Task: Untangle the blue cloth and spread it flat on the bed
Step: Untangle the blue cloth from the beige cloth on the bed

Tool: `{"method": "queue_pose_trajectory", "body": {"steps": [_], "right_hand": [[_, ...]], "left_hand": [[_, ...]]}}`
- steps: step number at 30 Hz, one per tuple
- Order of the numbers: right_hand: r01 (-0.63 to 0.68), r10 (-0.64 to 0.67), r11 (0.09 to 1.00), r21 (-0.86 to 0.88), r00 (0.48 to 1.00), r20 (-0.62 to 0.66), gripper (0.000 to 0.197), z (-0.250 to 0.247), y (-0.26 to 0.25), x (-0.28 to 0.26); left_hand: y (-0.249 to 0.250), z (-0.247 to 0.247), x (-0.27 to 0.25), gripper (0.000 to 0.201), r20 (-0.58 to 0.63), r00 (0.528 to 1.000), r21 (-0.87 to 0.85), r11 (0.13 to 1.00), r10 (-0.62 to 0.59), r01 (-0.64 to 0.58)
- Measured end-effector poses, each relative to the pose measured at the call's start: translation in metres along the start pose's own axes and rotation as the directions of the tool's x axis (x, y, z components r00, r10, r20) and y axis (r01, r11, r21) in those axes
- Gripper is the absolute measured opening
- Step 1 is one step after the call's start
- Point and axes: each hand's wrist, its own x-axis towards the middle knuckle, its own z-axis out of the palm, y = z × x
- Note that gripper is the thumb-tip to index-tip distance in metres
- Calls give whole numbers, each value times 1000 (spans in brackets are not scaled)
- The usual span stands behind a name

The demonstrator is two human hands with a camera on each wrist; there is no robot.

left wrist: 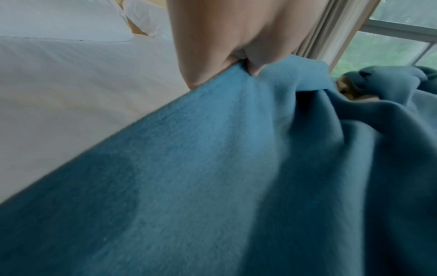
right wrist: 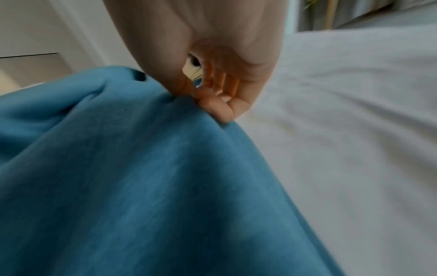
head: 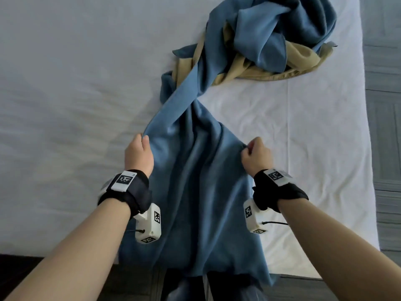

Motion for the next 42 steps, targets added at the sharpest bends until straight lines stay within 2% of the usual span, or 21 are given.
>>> {"method": "queue_pose_trajectory", "body": {"steps": [3, 5, 7, 9, 11, 13, 16, 20, 23, 25, 27, 29, 31, 33, 34, 35, 38, 39, 40, 42], "right_hand": [[-105, 117, 993, 58, 960, -256, 9, -44, 36, 10], [-219, 219, 975, 35, 923, -317, 7, -66, 64, 7], [-344, 324, 938, -41, 914, -245, 8, -75, 86, -1], [-386, 373, 907, -168, 922, -102, 19, -73, 97, -7], [-316, 330, 904, -287, 944, -2, 31, -66, 92, -7], [-223, 248, 924, -310, 968, 44, 34, -60, 74, -1], [-129, 148, 972, -194, 985, 84, 34, -51, 42, 13], [-51, 44, 997, 56, 991, 129, 55, -45, 0, 29], [77, -83, 996, 38, 974, 211, 55, -33, -33, 33], [204, -184, 979, -27, 926, 330, 45, -14, -52, 21], [317, -246, 946, -64, 834, 495, 33, 11, -66, -1], [367, -228, 926, -92, 733, 641, 34, 29, -74, -21], [389, -181, 912, -131, 667, 722, 39, 32, -79, -23], [423, -165, 895, -139, 606, 778, 36, 22, -87, -8], [436, -167, 889, -141, 593, 787, 35, 15, -91, 3], [421, -169, 896, -140, 615, 770, 36, 7, -94, 14], [275, -152, 953, -125, 795, 587, 37, -13, -105, 46], [249, -144, 959, -135, 840, 523, 38, -16, -108, 56], [222, -126, 964, -148, 866, 484, 37, -16, -109, 64], [176, -70, 969, -176, 872, 485, 38, -10, -113, 76]], "left_hand": [[1, -20, 18, 25, -54, 999, 13, 1000, 6, -6], [-3, -30, 31, 29, -49, 998, 70, 997, -36, 40], [-10, -33, 41, 29, 24, 992, 167, 979, -122, 116], [-13, -32, 48, 30, 131, 971, 247, 955, -202, 165], [-9, -25, 51, 45, 214, 960, 234, 964, -182, 131], [-2, -17, 56, 56, 248, 963, 183, 981, -102, 57], [12, -5, 64, 60, 260, 965, 128, 992, -25, -8], [37, 17, 65, 60, 249, 964, -3, 996, 90, -92], [62, 33, 62, 52, 195, 965, -168, 976, 174, -142], [77, 41, 59, 48, 200, 969, -210, 973, 142, -99], [90, 45, 61, 52, 224, 970, -175, 983, 89, -50], [94, 44, 66, 48, 281, 958, -13, 998, 55, -54], [88, 38, 75, 31, 329, 943, 167, 980, 47, -107], [73, 26, 86, 20, 291, 957, 265, 960, 16, -96], [64, 19, 92, 19, 246, 969, 295, 954, -24, -51], [54, 12, 96, 20, 199, 977, 323, 946, -73, 5], [30, -2, 98, 26, 131, 970, 383, 913, -203, 139], [26, -5, 96, 27, 128, 966, 396, 904, -226, 159], [23, -6, 94, 28, 131, 962, 408, 898, -239, 168], [24, -4, 90, 29, 134, 962, 422, 892, -237, 160]]}}
